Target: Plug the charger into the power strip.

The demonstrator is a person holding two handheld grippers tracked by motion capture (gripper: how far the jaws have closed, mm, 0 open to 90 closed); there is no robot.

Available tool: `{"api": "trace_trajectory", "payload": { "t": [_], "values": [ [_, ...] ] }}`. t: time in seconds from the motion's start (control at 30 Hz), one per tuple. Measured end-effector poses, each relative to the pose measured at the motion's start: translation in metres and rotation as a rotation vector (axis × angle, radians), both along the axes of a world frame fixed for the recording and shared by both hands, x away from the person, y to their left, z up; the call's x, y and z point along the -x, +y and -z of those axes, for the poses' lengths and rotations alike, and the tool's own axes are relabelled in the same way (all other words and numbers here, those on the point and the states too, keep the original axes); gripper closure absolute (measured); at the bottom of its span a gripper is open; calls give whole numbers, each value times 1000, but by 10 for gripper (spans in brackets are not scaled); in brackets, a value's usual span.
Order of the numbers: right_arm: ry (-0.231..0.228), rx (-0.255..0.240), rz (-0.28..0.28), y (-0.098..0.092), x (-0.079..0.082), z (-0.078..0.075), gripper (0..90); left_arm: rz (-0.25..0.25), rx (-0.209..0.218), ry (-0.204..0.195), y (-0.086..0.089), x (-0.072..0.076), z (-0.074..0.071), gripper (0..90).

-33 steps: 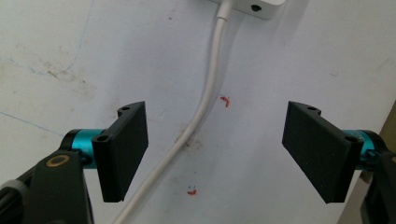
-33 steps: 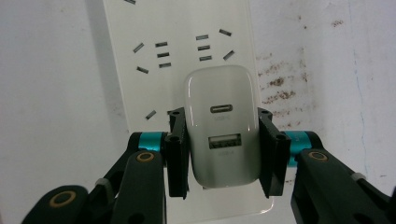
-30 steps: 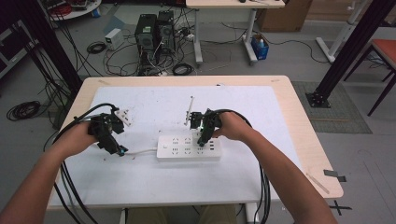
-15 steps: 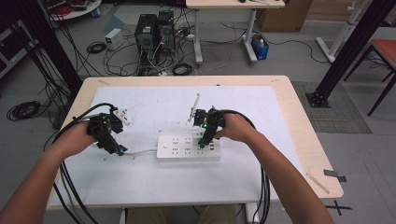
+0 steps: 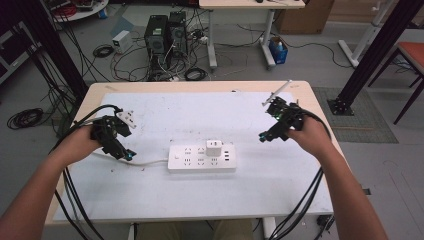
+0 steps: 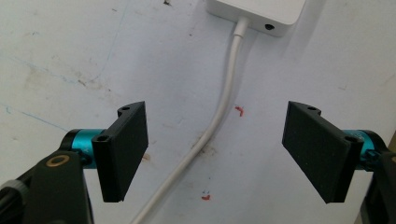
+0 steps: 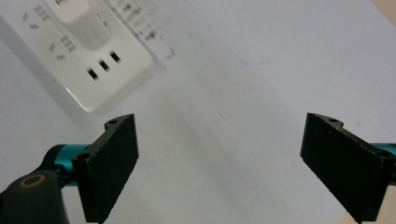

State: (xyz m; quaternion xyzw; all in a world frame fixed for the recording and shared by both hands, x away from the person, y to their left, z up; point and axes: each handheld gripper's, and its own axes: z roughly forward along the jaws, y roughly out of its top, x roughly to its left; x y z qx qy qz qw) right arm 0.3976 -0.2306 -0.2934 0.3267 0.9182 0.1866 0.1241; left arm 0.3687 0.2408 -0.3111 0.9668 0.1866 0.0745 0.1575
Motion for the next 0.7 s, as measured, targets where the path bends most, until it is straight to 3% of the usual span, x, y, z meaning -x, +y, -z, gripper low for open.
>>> {"api": "trace_trajectory", "payload": {
  "t": [0.13, 0.3, 0.7],
  "values": [
    [-3, 99, 74, -20, 8, -3, 108, 3, -8, -6, -1, -4, -4, 227],
    [22, 101, 111, -34, 15, 1, 108, -2, -6, -6, -1, -5, -4, 227],
    [21, 104, 104, -33, 21, 8, 108, -2, -22, -8, -3, -1, -4, 227]
  ]
}}
